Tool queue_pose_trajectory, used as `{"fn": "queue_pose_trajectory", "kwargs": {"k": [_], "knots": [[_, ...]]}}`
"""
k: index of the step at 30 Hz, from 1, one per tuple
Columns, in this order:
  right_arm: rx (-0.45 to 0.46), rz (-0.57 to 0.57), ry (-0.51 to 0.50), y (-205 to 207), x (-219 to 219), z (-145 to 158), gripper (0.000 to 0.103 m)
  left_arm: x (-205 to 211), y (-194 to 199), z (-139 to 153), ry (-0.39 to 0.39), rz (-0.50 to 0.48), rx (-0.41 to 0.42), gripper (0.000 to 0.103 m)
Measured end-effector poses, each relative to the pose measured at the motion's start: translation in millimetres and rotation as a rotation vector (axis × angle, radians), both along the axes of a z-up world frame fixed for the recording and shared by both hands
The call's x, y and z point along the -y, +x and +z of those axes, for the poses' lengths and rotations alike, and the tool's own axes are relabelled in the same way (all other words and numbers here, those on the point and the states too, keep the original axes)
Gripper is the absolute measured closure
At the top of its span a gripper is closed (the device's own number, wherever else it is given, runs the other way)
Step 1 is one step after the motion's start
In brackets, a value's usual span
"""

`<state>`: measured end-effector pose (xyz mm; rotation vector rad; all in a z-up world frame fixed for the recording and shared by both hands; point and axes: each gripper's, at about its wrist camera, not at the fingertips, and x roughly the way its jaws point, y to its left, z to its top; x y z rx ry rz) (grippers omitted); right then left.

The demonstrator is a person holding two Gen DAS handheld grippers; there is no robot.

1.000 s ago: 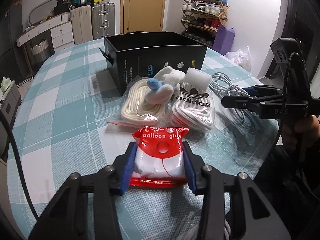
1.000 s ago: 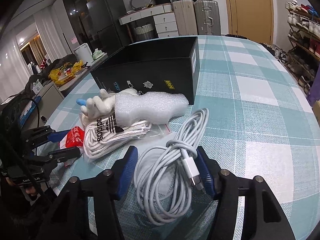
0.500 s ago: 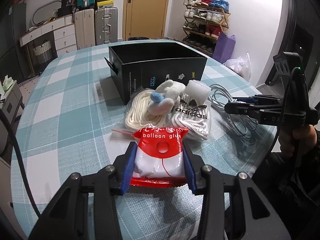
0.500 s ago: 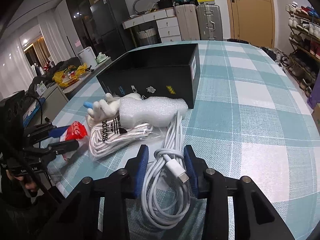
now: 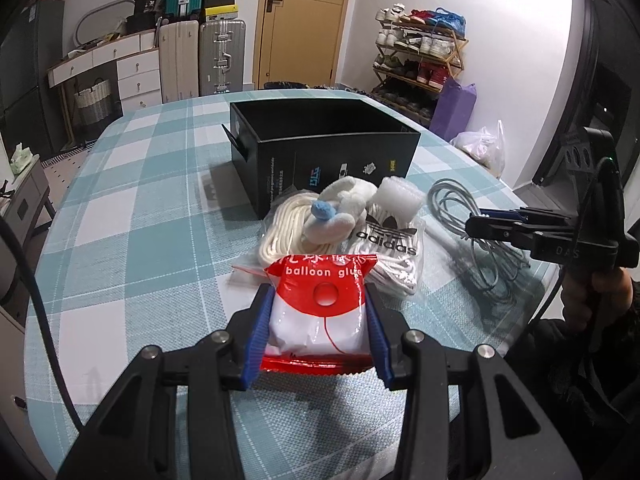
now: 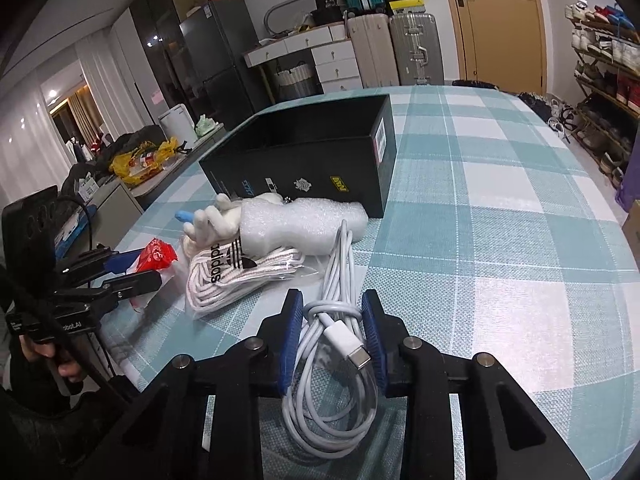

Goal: Organize soft objects

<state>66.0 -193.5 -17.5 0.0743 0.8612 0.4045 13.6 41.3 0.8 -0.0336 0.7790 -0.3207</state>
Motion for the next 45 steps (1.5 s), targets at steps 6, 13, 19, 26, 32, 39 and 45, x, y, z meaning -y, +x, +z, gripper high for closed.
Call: {"fn": "queue_pose_trajectory", "kwargs": {"k": [6, 13, 19, 26, 32, 39, 45], "knots": [[0.058, -0.007, 0.015, -11, 5, 15, 0.073, -2, -2, 11, -0.012, 0.025, 0.034, 0.06], [0.123, -0.006, 0.049, -20, 6, 34, 0.073, -7, 0, 26, -0.04, 0.055, 0.072, 0.06], [0.168, 0.001, 0.055, -21, 4, 51, 0.092, -8, 5, 38, -0.056, 0.072, 0.102, 0.06], [0.181, 0.022, 0.055, -17, 0, 56, 0.095, -7, 15, 41, -0.07, 0.081, 0.1, 0.06], [0.2, 0.013, 0.07, -14, 1, 61, 0.095, -9, 18, 42, -0.08, 0.093, 0.103, 0.06], [0.247, 0.024, 0.078, -12, -5, 77, 0.095, -10, 25, 47, -0.083, 0.103, 0.116, 0.06], [0.284, 0.033, 0.09, -3, -10, 89, 0.095, -10, 37, 53, -0.078, 0.118, 0.127, 0.06]]}}
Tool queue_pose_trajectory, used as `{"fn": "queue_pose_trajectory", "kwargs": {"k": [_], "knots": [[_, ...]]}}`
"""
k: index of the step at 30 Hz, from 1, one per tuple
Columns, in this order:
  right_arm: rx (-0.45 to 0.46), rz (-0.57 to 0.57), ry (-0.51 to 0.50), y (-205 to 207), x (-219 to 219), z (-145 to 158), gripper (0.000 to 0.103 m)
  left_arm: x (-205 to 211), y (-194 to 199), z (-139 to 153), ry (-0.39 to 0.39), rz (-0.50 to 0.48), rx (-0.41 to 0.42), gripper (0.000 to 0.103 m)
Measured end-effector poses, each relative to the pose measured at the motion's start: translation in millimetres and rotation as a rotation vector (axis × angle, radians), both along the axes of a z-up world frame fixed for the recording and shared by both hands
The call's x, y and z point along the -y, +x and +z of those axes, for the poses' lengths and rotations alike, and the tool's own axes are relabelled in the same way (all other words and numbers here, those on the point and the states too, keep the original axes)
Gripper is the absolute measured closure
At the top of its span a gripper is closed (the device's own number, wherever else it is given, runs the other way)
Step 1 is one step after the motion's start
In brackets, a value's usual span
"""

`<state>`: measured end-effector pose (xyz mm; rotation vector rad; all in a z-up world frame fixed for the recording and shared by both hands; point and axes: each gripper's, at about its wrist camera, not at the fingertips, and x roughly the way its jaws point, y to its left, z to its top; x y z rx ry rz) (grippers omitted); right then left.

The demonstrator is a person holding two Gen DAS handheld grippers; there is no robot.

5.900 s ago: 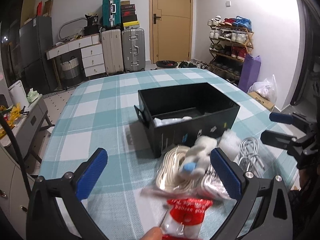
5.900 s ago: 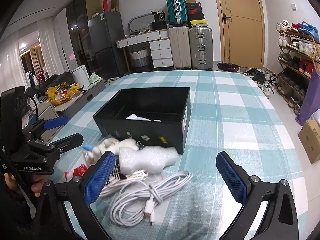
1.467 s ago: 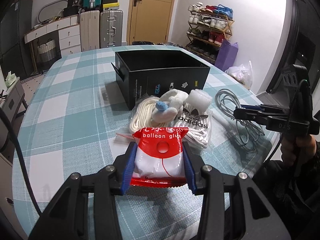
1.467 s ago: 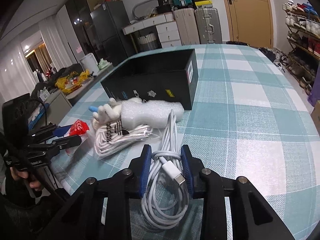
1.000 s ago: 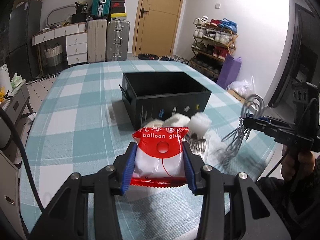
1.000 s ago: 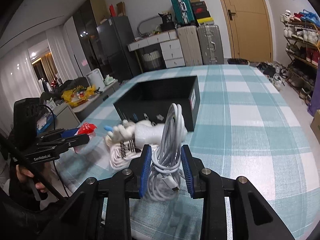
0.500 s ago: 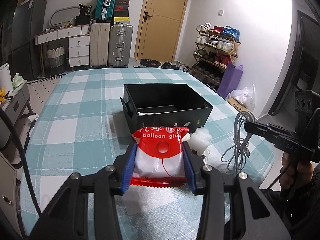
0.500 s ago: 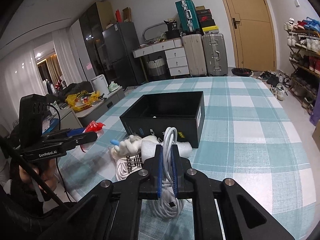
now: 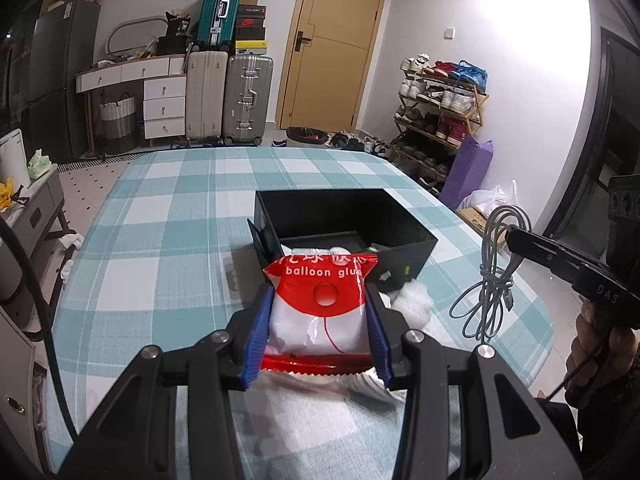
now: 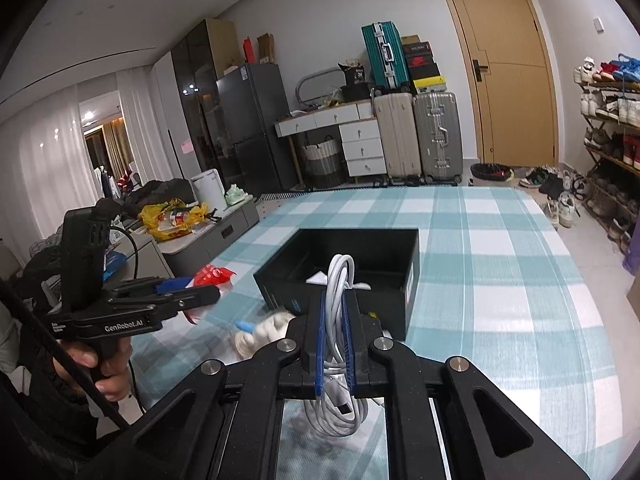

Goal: Organize soft objects

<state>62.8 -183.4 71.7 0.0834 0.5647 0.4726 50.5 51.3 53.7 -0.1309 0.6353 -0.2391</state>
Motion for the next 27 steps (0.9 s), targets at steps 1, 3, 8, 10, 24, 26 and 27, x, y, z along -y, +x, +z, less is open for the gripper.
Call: {"fn": "queue_pose_trajectory", "kwargs": {"k": [1, 3, 8, 10, 24, 26, 27], "knots": [[0.006, 0.0, 0.004, 2, -1, 2, 0.095, 0, 2, 1, -0.001, 0.002, 0.003, 0.06], [0.013, 0.001, 0.005, 7, -3, 5, 0.095, 0, 7, 4, -0.001, 0.006, 0.009, 0.06], [0.033, 0.009, 0.003, 19, -9, 14, 0.095, 2, 19, 8, 0.0, 0.008, 0.012, 0.06], [0.04, 0.013, 0.003, 24, -11, 17, 0.095, 2, 22, 8, -0.001, 0.008, 0.011, 0.06], [0.061, 0.009, 0.009, 63, -23, 30, 0.095, -3, 62, 15, 0.004, 0.028, 0.01, 0.06], [0.064, 0.011, 0.013, 67, -24, 30, 0.095, -2, 69, 14, 0.001, 0.029, 0.005, 0.06], [0.066, 0.011, 0.014, 70, -25, 31, 0.095, -2, 74, 14, 0.0, 0.03, 0.001, 0.06]]}}
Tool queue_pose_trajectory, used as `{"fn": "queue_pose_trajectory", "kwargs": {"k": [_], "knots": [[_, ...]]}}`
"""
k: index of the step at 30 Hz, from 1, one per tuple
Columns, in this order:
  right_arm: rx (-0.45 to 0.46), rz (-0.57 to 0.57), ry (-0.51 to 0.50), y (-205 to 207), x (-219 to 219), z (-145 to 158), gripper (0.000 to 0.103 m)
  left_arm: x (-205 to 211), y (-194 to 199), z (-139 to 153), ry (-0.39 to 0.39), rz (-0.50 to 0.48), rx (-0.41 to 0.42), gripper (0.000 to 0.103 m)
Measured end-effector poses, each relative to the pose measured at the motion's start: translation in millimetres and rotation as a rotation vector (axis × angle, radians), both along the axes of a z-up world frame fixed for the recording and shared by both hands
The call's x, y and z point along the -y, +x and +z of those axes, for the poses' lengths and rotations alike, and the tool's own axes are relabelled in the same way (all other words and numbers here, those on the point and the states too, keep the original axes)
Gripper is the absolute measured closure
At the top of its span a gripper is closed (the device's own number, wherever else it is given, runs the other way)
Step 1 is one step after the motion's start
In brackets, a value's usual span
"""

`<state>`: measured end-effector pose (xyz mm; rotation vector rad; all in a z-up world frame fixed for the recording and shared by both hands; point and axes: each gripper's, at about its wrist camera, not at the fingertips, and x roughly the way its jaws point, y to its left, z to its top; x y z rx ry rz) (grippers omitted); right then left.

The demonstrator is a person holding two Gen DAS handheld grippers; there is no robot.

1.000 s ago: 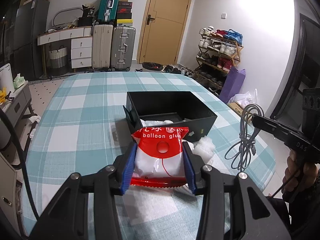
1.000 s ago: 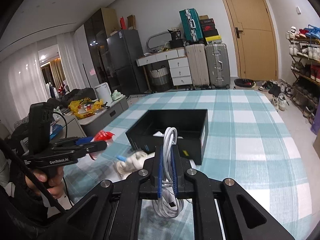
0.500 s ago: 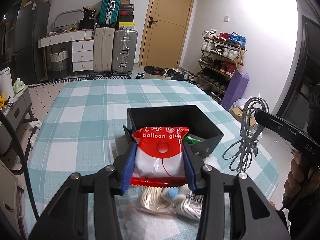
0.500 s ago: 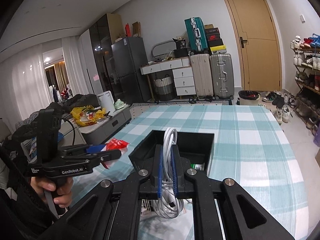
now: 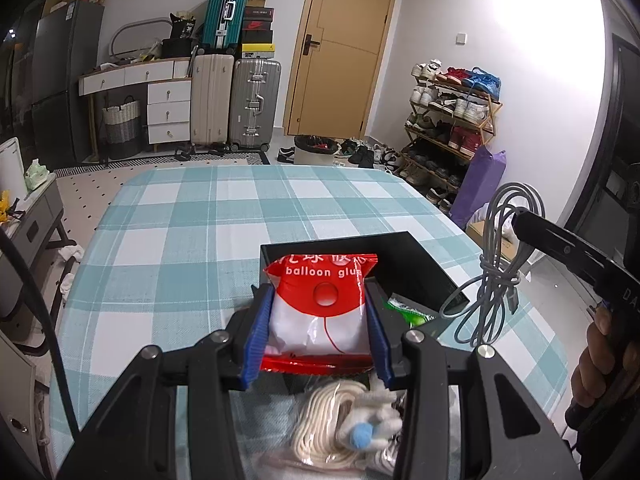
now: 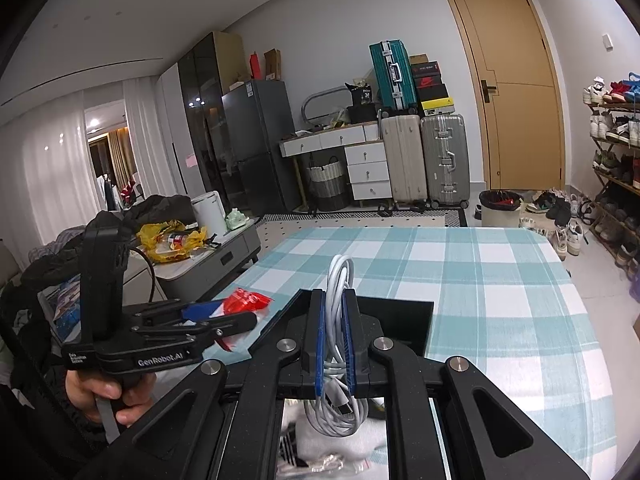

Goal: Organize soft objects

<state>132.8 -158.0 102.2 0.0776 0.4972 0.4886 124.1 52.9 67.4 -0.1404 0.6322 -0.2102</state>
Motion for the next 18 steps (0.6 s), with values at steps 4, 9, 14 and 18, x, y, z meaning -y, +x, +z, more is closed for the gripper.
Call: {"fn": "queue_pose_trajectory", "kwargs": {"k": [4, 9, 14, 18], "knots": [[0.006, -0.004, 0.015, 9, 0, 0, 0.095, 3, 12, -1, -0.005, -0.002, -0.008, 0.06], [0.011, -0.018, 0.019, 19, 2, 0, 0.095, 11, 25, -5, -0.003, -0.012, -0.017, 0.06], [0.009, -0.029, 0.005, 28, 4, -1, 0.095, 15, 35, -10, -0.009, -0.015, -0.03, 0.06], [-0.006, -0.032, -0.014, 35, 5, -6, 0.095, 18, 40, -13, -0.008, -0.014, -0.035, 0.06]]}}
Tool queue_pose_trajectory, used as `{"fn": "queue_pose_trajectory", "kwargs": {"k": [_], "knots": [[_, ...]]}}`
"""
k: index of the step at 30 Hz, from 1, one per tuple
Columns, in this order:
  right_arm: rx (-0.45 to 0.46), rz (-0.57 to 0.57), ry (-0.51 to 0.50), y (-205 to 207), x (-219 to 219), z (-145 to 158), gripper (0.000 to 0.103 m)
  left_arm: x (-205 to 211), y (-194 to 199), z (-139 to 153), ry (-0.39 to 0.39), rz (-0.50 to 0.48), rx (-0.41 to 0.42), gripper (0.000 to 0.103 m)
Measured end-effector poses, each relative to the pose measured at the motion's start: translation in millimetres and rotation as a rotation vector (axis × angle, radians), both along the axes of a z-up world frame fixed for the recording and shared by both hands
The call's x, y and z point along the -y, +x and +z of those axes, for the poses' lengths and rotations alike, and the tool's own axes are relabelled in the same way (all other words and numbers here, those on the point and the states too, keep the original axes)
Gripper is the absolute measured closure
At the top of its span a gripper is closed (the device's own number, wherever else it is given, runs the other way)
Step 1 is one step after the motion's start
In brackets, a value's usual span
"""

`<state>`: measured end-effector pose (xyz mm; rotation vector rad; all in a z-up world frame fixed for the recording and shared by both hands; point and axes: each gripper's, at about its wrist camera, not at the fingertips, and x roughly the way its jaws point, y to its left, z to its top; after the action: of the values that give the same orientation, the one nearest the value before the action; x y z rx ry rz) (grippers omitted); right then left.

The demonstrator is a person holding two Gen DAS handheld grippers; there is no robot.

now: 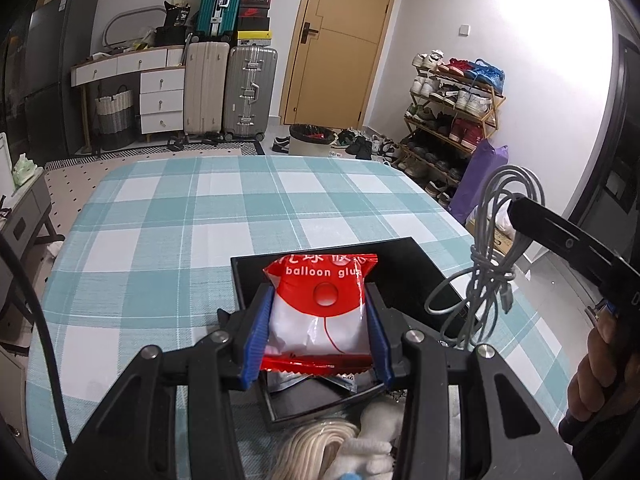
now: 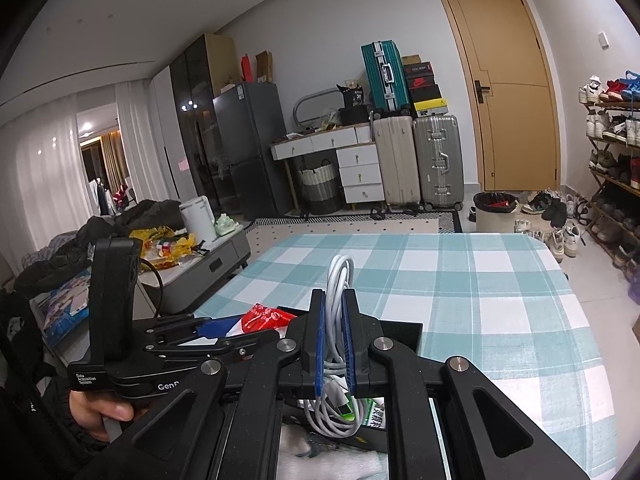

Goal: Organize soft objects

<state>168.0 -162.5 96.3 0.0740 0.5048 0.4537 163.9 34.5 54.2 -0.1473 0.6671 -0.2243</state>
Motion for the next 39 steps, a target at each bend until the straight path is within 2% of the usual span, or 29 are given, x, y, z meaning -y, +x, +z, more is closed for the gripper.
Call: {"fn": "queue_pose_trajectory", "kwargs": {"k": [12, 21, 23, 24, 25, 26, 27, 28, 29, 30, 31, 34, 39], "knots": [[0.025, 0.007, -0.057, 13, -2, 2, 0.095, 2, 2, -2, 0.006, 0.0, 0.0, 0.06], [-0.01, 0.006, -0.06, 17, -2, -5, 0.094, 8, 2, -4, 0.024, -0.012, -0.007, 0.059], [-0.026, 0.002, -0.063, 18, -1, -8, 0.077, 11, 1, -3, 0.033, -0.01, -0.004, 0.056], [-0.033, 0.003, -0.061, 17, 0, -10, 0.062, 12, 0, -2, 0.037, -0.007, -0.001, 0.047], [-0.035, 0.008, -0.06, 15, 1, -12, 0.055, 12, -1, -1, 0.041, -0.002, 0.003, 0.036], [-0.033, 0.008, -0.064, 13, 2, -13, 0.053, 13, -3, 0, 0.049, 0.006, 0.012, 0.033], [-0.039, 0.001, -0.082, 10, 2, -15, 0.046, 13, -5, 1, 0.057, 0.012, 0.02, 0.025], [-0.045, 0.0, -0.091, 8, 2, -17, 0.035, 13, -8, 3, 0.067, 0.021, 0.027, 0.017], [-0.048, -0.002, -0.095, 6, 4, -19, 0.029, 13, -11, 5, 0.071, 0.027, 0.034, 0.014], [-0.053, -0.008, -0.093, 2, 6, -21, 0.017, 13, -14, 6, 0.072, 0.029, 0.042, 0.009], [-0.056, -0.012, -0.089, -2, 8, -22, 0.012, 12, -17, 7, 0.073, 0.034, 0.045, 0.004], [-0.076, -0.016, -0.096, -10, 12, -28, 0.004, 12, -26, 9, 0.084, 0.055, 0.054, 0.0], [-0.098, -0.028, -0.123, -25, 15, -39, 0.001, 8, -43, 8, 0.106, 0.076, 0.054, 0.0]]}}
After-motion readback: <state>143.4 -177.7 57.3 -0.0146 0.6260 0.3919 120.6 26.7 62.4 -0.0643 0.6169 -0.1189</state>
